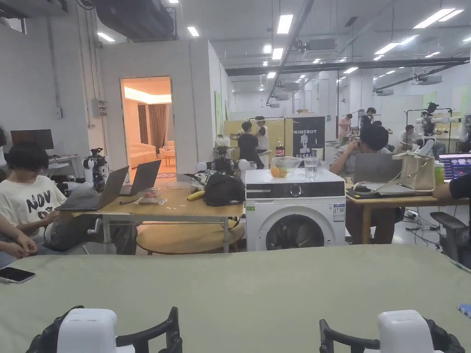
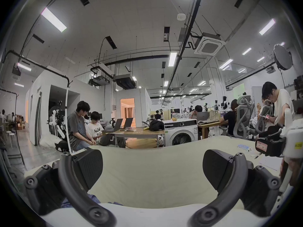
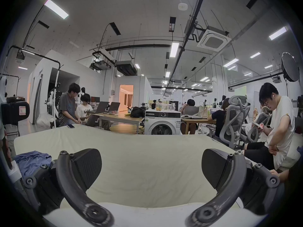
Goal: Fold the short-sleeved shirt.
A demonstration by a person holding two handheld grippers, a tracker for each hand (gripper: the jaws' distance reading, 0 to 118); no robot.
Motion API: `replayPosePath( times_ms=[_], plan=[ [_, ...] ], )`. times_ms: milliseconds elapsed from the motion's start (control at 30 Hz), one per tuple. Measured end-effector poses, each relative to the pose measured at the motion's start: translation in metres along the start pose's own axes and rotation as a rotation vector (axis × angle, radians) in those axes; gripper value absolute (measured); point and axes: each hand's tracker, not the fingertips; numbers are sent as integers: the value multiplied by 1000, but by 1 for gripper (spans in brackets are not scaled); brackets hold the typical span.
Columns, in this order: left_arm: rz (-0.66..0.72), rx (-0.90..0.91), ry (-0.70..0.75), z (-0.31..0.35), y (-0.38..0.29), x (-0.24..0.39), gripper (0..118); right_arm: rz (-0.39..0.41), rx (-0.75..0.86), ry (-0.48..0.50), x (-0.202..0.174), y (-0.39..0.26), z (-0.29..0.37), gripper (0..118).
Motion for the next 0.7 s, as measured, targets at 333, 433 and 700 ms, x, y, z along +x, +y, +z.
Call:
replayPosePath(
  times_ms=[333,433,700],
  plan=[
    [-42,1,4,1,-1,5,118,38,9,6,-6,0,1,118],
    [-28,0,3,2,-1,4,118,45,24,33,-6,1,4,118],
    [-12,2,3,2,-1,2,118,71,38,42,-12,2,6,118]
  ],
)
